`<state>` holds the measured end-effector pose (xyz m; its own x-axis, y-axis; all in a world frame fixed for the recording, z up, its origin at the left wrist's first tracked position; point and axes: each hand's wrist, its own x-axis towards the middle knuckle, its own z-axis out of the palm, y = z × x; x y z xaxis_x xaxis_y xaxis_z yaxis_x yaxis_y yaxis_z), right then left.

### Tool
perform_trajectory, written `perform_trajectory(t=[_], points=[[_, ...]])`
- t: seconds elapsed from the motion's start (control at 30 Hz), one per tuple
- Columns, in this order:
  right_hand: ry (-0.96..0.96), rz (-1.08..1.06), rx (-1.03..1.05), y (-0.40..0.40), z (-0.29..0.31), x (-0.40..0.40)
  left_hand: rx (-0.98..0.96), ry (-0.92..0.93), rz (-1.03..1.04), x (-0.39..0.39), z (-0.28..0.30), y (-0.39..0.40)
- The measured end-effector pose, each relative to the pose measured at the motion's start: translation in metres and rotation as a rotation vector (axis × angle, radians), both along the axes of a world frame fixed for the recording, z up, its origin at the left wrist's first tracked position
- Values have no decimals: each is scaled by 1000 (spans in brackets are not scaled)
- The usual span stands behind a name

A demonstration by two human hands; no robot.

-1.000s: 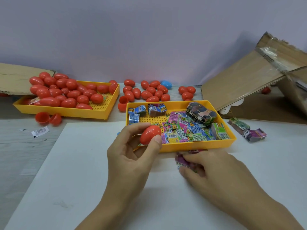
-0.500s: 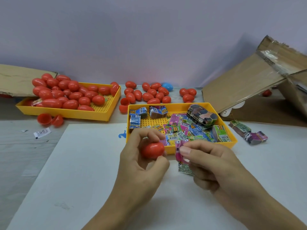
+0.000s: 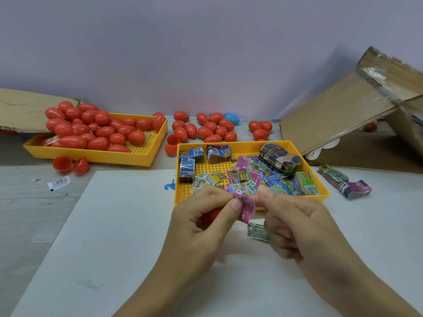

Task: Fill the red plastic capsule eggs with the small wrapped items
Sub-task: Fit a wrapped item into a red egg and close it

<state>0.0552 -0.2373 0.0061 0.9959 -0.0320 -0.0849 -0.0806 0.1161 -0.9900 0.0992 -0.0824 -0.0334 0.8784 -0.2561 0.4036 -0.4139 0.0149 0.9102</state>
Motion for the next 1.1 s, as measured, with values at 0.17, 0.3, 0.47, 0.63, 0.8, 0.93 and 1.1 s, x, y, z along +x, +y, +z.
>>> perform_trajectory(t=[0.17, 0.3, 0.47, 0.63, 0.8, 0.93, 1.1], points=[[-320, -151, -252, 4, -3, -2, -13, 1, 20, 1, 0, 1], [-285, -60, -285, -2, -7, -2, -26, -44, -13, 0, -1, 2], [-276, 20, -232, -3, -7, -1, -40, 16, -53, 1, 1, 3], [-224, 8, -114, -3, -6, 2, -45, 26, -36, 2, 0, 3], [-179, -2, -116, -1, -8, 1, -47, 49, -64, 1, 0, 2], [-279, -121, -247, 4, -9, 0, -13, 26, -33, 0, -1, 1], [-331, -318, -356, 6, -10, -3, -17, 31, -7, -1, 0, 0]])
